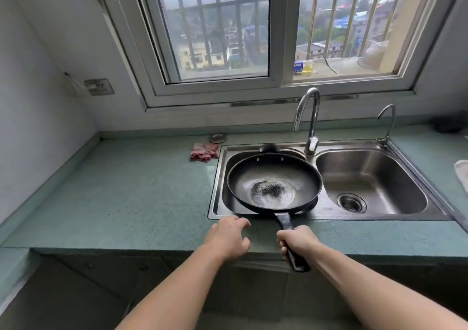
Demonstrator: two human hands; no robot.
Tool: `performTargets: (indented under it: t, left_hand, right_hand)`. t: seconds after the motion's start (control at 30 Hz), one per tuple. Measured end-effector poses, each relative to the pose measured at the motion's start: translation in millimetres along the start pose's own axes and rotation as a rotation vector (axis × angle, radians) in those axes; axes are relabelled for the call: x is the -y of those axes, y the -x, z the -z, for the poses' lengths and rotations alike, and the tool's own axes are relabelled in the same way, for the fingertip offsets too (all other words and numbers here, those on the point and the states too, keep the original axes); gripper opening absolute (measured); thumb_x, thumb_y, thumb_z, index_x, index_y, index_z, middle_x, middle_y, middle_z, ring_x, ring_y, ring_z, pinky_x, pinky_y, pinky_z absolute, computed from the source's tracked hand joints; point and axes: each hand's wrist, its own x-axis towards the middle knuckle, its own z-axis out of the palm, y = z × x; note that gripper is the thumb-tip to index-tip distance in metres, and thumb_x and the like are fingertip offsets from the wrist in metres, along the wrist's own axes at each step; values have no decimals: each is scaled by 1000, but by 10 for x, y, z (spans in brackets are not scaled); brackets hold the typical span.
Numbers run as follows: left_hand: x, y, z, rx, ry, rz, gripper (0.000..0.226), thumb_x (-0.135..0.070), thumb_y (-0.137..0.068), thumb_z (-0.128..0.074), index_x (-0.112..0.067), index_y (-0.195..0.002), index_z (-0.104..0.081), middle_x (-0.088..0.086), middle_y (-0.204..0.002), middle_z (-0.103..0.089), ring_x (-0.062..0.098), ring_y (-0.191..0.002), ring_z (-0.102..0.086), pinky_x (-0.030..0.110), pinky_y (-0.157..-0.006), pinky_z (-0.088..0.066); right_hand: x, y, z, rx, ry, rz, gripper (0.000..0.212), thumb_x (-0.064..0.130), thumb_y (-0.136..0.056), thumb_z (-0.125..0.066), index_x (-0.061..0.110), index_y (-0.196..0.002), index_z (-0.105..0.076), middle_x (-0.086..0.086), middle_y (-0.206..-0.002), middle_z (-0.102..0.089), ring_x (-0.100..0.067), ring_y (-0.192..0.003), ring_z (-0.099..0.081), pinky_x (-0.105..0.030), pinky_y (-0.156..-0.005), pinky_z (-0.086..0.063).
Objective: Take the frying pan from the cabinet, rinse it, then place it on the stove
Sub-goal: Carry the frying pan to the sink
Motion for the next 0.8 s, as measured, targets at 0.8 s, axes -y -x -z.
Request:
performTargets:
  t: [0.8]
  left_hand:
    - [207,-616,27,41,42,-75,44,-30,-90,-49,-28,-134,-49,-4,-137,-49,17,-129,-42,37,-107,-38]
  right_hand:
    - [-105,-489,-320,-55,-8,8,23,-3,-80,-52,6,-59,-47,-9,-49,-46,-17,-35,-42,-22,-41,-40]
